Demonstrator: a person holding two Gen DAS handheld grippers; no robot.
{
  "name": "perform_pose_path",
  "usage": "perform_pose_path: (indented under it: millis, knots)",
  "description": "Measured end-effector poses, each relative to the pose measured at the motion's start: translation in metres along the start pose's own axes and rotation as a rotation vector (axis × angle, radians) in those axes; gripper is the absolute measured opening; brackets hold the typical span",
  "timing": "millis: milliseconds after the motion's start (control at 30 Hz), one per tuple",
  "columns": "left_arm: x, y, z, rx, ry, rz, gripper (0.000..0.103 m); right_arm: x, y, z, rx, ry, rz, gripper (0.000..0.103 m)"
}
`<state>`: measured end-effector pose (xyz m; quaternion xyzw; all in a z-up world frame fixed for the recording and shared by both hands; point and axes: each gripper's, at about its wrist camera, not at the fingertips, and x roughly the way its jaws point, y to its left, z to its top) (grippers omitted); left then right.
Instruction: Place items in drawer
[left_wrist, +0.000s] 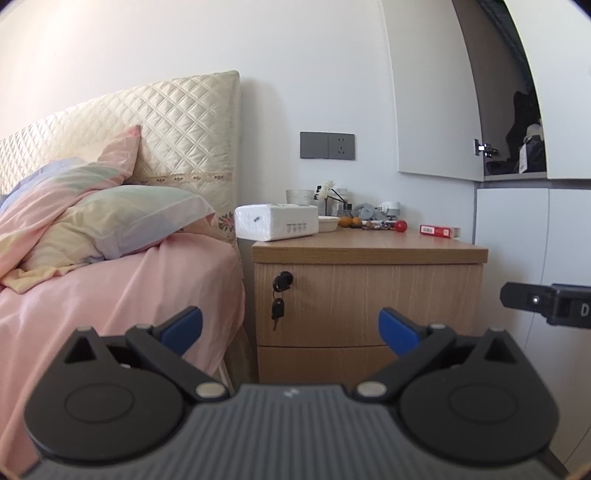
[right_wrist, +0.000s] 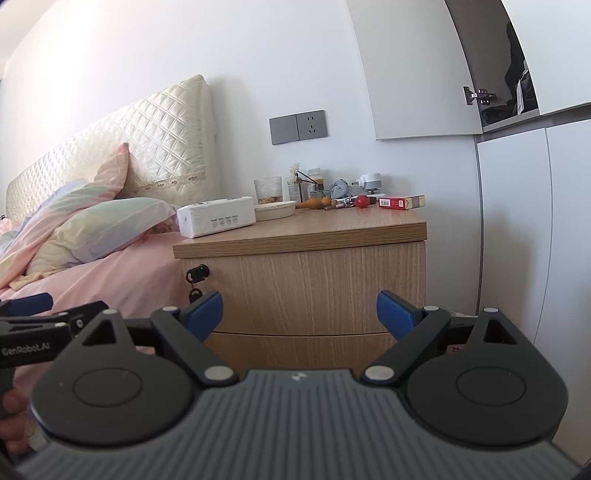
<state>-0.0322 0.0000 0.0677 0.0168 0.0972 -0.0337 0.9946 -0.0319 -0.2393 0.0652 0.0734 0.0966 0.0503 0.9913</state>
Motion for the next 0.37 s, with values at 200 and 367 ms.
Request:
perform_pose_path:
  millis: [200,367]
  knots:
    - [-0.0006,-0.0002,-0.0003,0.002,0.001,-0.005,0.103,-0.0015,-0.0021,0.0001,0.000,-0.003,-0.012,0.092]
    - [-0.0016,-0.0012,-0.0003,0.006,-0.001,-0.015,0.103,-0.0029,-0.0037,0.0002,0.003,-0.007,-0.012,0.092]
